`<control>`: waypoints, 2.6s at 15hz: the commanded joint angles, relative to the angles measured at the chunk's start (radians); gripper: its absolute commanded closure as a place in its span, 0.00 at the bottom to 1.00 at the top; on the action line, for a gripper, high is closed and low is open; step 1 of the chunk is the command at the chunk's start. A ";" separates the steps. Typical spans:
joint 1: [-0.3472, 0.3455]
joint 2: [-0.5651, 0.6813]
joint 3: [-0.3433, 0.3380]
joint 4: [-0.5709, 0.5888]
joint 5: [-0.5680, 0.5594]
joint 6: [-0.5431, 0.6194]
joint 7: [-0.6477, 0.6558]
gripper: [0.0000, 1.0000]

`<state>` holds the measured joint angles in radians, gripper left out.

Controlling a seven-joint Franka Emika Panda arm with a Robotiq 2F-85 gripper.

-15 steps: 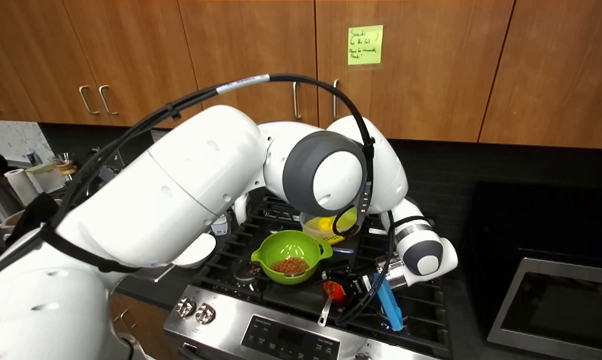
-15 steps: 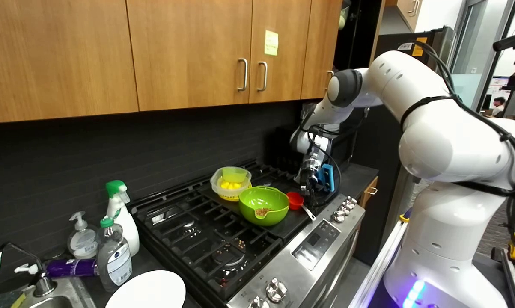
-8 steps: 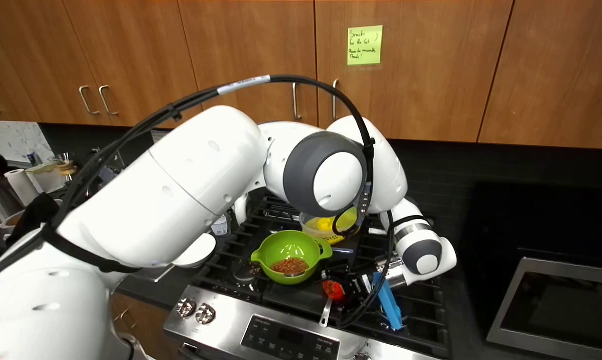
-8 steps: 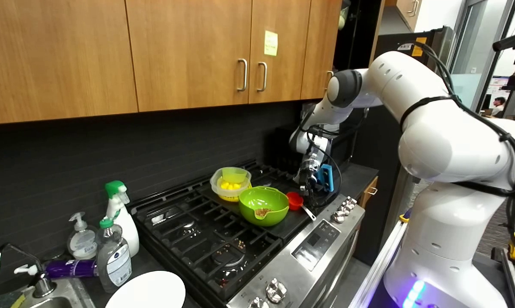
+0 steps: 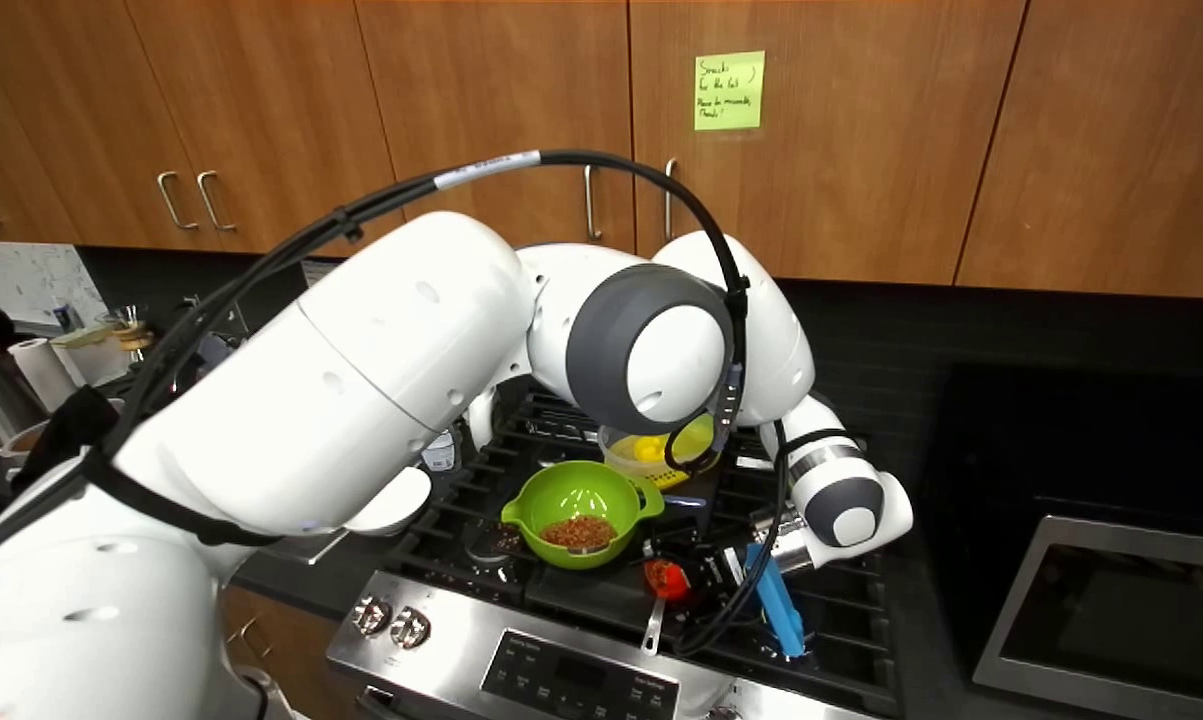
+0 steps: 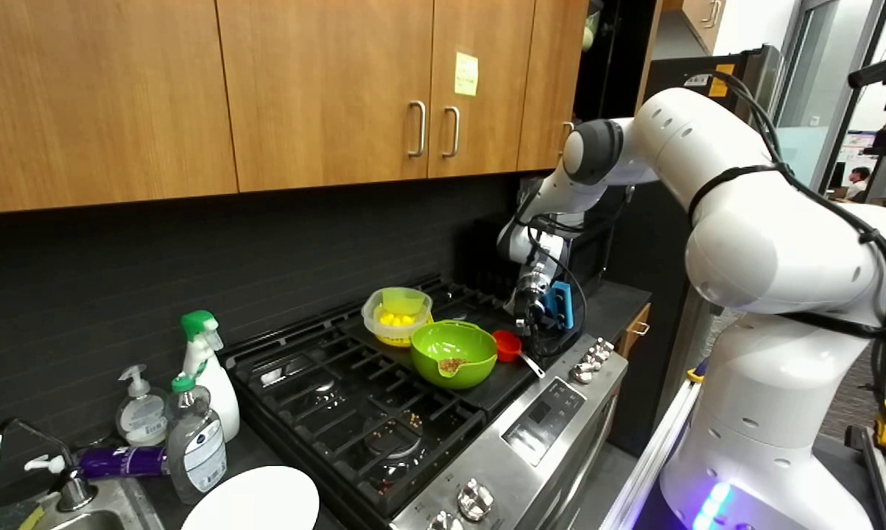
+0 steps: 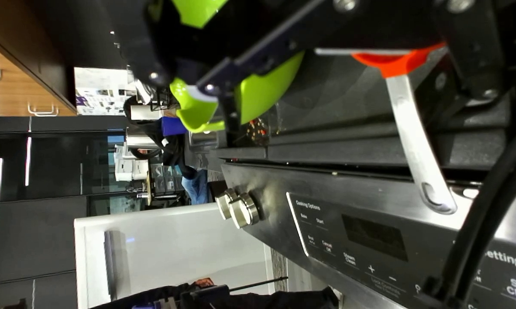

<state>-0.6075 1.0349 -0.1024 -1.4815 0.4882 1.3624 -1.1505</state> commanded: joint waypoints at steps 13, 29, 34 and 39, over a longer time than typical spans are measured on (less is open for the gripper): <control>-0.078 -0.001 0.050 0.017 0.027 -0.055 -0.050 0.00; -0.138 0.063 0.056 0.154 0.065 -0.103 -0.057 0.00; -0.182 0.099 0.081 0.230 0.064 -0.184 -0.100 0.00; -0.226 0.099 0.107 0.268 0.083 -0.302 -0.097 0.00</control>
<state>-0.8006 1.1192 -0.0254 -1.2584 0.5564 1.1606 -1.2559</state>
